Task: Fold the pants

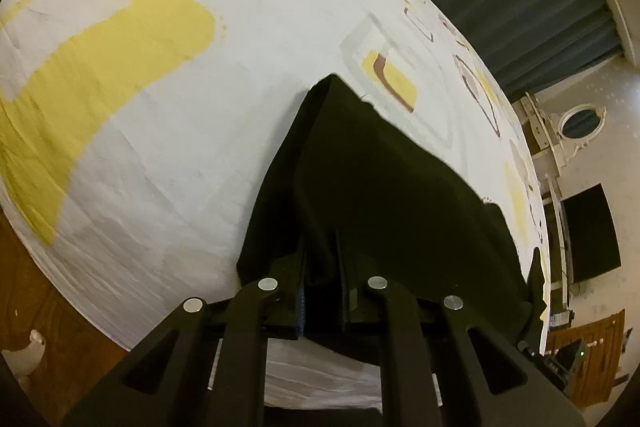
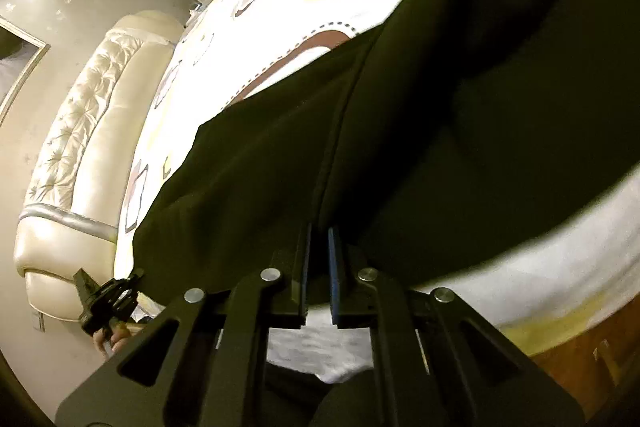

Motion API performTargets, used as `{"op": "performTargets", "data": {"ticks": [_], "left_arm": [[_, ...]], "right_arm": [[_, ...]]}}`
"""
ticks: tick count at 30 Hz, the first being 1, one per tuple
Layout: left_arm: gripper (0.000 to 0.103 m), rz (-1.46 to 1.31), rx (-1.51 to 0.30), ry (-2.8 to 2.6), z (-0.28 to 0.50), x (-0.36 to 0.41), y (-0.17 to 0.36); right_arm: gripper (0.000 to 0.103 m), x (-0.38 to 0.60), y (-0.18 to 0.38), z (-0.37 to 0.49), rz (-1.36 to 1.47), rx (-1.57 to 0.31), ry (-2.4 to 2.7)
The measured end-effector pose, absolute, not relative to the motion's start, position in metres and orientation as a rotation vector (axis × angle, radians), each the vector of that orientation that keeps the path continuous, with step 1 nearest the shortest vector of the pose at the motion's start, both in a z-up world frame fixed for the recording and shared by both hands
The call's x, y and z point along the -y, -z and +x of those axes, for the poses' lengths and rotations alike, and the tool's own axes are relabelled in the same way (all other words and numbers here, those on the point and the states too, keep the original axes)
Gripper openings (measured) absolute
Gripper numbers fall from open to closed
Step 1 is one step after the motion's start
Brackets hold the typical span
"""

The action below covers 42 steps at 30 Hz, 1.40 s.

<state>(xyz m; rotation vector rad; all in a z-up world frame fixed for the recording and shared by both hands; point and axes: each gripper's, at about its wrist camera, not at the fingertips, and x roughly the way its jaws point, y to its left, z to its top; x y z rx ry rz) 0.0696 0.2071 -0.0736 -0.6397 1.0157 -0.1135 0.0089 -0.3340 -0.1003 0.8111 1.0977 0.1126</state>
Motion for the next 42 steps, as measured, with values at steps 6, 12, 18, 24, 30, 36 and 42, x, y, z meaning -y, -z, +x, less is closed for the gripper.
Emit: {"op": "performTargets", "data": {"ticks": [6, 12, 18, 24, 30, 36, 42], "left_arm": [[0.019, -0.542, -0.996, 0.146, 0.065, -0.200, 0.062], [0.062, -0.360, -0.913, 0.076, 0.051, -0.190, 0.027], [0.076, -0.312, -0.892, 0.046, 0.073, -0.166, 0.012], [0.076, -0.321, -0.947, 0.058, 0.095, -0.138, 0.026], [0.077, -0.343, -0.985, 0.061, 0.098, -0.127, 0.042], [0.079, -0.321, -0.985, 0.049, 0.095, -0.122, 0.046], [0.082, -0.285, -0.989, 0.027, 0.090, -0.115, 0.049]], "right_arm": [[0.017, 0.352, 0.090, 0.004, 0.859, -1.094, -0.111], [0.050, 0.414, 0.018, 0.039, 0.702, -0.961, 0.043], [0.050, 0.490, 0.019, 0.160, 0.536, -1.011, 0.294], [0.050, 0.522, 0.074, 0.242, 0.466, -1.147, 0.494], [0.049, 0.528, 0.113, 0.272, 0.411, -1.215, 0.567], [0.007, 0.538, 0.089, 0.268, 0.435, -1.169, 0.537], [0.007, 0.565, -0.016, 0.210, 0.666, -0.804, 0.250]]}}
